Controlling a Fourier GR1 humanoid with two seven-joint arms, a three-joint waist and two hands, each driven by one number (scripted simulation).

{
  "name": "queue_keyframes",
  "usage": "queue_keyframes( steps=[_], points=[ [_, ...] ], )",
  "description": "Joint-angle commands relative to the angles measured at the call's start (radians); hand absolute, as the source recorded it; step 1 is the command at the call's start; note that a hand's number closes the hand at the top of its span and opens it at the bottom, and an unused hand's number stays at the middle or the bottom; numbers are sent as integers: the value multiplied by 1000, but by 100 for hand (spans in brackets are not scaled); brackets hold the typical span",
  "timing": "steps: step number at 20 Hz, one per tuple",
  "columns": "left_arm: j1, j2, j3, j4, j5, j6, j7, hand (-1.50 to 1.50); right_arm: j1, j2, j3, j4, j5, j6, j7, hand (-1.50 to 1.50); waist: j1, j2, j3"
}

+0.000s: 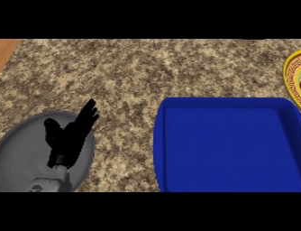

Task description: Pick the squash from the tray and place it in the plate

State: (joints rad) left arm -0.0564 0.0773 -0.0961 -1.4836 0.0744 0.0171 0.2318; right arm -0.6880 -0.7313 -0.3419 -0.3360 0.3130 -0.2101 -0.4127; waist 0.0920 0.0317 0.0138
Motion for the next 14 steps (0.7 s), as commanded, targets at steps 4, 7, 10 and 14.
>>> queue_keyframes(
  steps=[4,7,10,14],
  points=[
    [24,-14,-7,32,3,3,24,0,-63,22,-104,62,-106,97,-145,-150,-3,9,-1],
    [-4,-24,-7,12,-8,37,73,0,-67,-13,-174,82,-175,165,-193,-150,-27,2,-2],
    [57,-18,-10,32,-7,11,2,0,-36,-33,-230,119,-223,193,-231,-150,-29,3,-4],
    [85,3,10,-2,11,0,15,0,-9,-121,-259,161,-252,347,-211,-150,-33,-5,-4]
  ],
)
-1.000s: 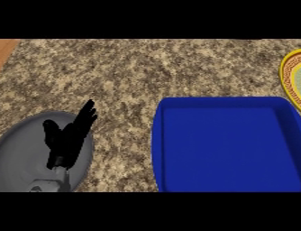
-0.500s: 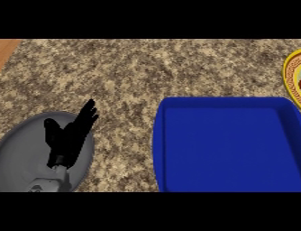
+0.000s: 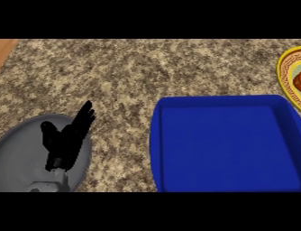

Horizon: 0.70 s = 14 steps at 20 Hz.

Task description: Pick the squash from the tray and place it in the plate

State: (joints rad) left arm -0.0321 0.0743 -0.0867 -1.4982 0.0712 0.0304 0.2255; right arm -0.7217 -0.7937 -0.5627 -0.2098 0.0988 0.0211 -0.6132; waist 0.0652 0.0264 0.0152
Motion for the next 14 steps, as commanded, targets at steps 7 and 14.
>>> queue_keyframes(
  steps=[7,14],
  points=[
    [40,22,34,42,25,-17,16,0,140,-129,-31,59,-40,420,-93,-150,-29,0,-5],
    [29,6,23,82,2,-10,-19,0,231,-146,6,38,1,476,-193,-150,-37,-5,-6]
  ],
)
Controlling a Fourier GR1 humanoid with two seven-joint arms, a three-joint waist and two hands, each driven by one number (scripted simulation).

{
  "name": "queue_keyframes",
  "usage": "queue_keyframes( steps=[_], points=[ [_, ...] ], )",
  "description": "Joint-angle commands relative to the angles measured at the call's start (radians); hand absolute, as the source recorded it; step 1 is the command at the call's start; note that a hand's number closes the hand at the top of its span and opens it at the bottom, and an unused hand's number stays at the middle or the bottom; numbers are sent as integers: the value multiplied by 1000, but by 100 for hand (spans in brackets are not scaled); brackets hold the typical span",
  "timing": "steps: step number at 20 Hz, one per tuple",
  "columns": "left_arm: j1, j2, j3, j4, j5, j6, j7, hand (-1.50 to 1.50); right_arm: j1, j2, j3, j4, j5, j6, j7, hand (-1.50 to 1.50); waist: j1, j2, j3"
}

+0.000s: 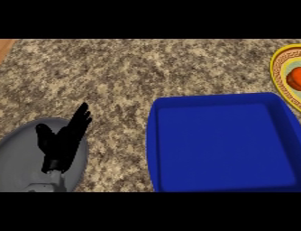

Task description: Pick the squash from the tray and place it in the plate

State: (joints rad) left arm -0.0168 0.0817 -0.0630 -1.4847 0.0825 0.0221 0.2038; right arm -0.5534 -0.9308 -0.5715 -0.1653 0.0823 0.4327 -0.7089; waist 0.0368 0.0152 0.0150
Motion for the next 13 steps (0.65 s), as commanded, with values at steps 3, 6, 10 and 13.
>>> queue_keyframes(
  steps=[3,6,10,13],
  points=[
    [26,-5,1,41,12,-9,28,0,90,-45,32,-20,35,90,-105,-150,-6,3,-6],
    [64,-32,-32,16,-23,22,16,0,153,-35,44,-23,49,75,-160,-150,-11,-1,-6],
    [32,-18,-17,43,-20,11,15,0,142,11,57,-35,58,22,-164,-150,-9,-1,-8],
    [24,8,21,44,12,-13,18,0,196,-23,51,-26,51,66,-200,-150,-18,-3,-8]
  ],
)
